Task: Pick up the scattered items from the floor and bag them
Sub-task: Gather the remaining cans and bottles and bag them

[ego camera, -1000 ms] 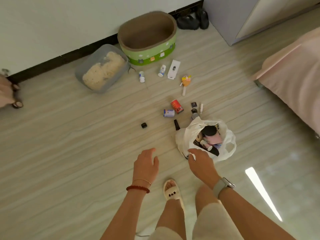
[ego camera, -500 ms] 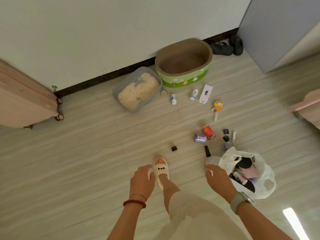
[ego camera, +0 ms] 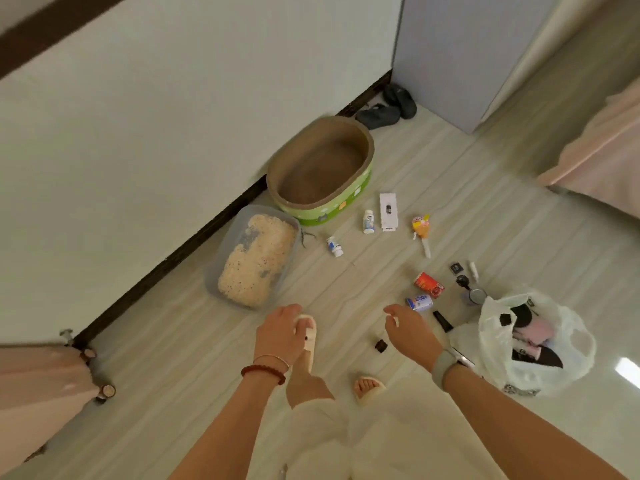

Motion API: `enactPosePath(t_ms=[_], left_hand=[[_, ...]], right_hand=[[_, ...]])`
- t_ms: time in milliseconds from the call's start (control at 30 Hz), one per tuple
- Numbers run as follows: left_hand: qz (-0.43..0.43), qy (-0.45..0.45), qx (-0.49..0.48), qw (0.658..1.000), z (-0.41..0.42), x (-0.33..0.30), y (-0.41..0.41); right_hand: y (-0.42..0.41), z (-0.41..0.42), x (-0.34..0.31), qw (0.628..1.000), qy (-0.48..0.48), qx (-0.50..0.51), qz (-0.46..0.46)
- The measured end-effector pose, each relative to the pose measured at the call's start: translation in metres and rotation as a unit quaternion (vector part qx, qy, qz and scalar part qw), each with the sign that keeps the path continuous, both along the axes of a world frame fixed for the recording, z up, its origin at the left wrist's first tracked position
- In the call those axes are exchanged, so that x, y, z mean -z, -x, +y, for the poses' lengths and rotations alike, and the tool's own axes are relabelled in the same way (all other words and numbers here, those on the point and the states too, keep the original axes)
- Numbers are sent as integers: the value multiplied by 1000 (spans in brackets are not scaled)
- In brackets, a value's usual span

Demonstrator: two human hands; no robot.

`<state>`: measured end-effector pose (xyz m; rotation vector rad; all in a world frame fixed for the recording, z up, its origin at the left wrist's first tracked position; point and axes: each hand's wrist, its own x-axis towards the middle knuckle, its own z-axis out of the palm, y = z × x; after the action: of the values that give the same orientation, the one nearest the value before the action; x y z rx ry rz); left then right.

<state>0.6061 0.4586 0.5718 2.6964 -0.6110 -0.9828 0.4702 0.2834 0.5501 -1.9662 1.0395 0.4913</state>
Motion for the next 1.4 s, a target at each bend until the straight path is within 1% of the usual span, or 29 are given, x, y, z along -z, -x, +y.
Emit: enactPosePath(t_ms=[100, 200, 300, 400, 467, 533, 600, 700, 800, 1000, 1067, 1133, 1200, 1300, 1333, 1400], left_hand=[[30, -4, 133, 991, -37, 16, -52], [33, -12, 262, 964, -76, 23, -89], [37, -9, 349, 936, -118, 30, -107], [62, -18, 411, 909, -154, 49, -105], [78, -24, 445, 892, -177, 73, -95], [91, -34, 463, 881, -195, 105, -82], [101, -37, 470, 876, -214, 148, -68], [112, -53, 472, 873, -228, 221, -46], [112, -65, 466, 875, -232, 299, -30], [102, -38, 475, 873, -265, 480, 9], [109, -20, 468, 876, -281, 531, 28], [126, 14, 477, 870, -298, 576, 50], [128, 41, 482, 866, -316, 614, 70], [105, 88, 469, 873, -336, 659, 90], [98, 92, 466, 875, -340, 669, 94], [91, 99, 459, 878, -343, 681, 101]], right_hand=[[-19, 1, 6, 994, 1, 105, 22], [-30, 7, 6, 974, -3, 222, 35], [-31, 15, 9, 947, -18, 317, 43], [-21, 23, 26, 917, -26, 396, 48], [-10, 25, 48, 898, -27, 435, 58], [1, 25, 77, 877, -35, 475, 65], [13, 22, 121, 862, -42, 501, 61], [27, 24, 199, 856, -61, 507, 74], [39, 26, 284, 863, -77, 492, 83], [55, 12, 467, 897, -20, 432, 96], [57, 12, 520, 911, -15, 394, 120], [60, 14, 568, 929, -15, 341, 142], [62, 17, 608, 944, -10, 296, 147], [66, 16, 647, 966, 18, 239, 103], [67, 12, 654, 968, 29, 237, 80], [75, 0, 656, 959, 55, 275, 32]])
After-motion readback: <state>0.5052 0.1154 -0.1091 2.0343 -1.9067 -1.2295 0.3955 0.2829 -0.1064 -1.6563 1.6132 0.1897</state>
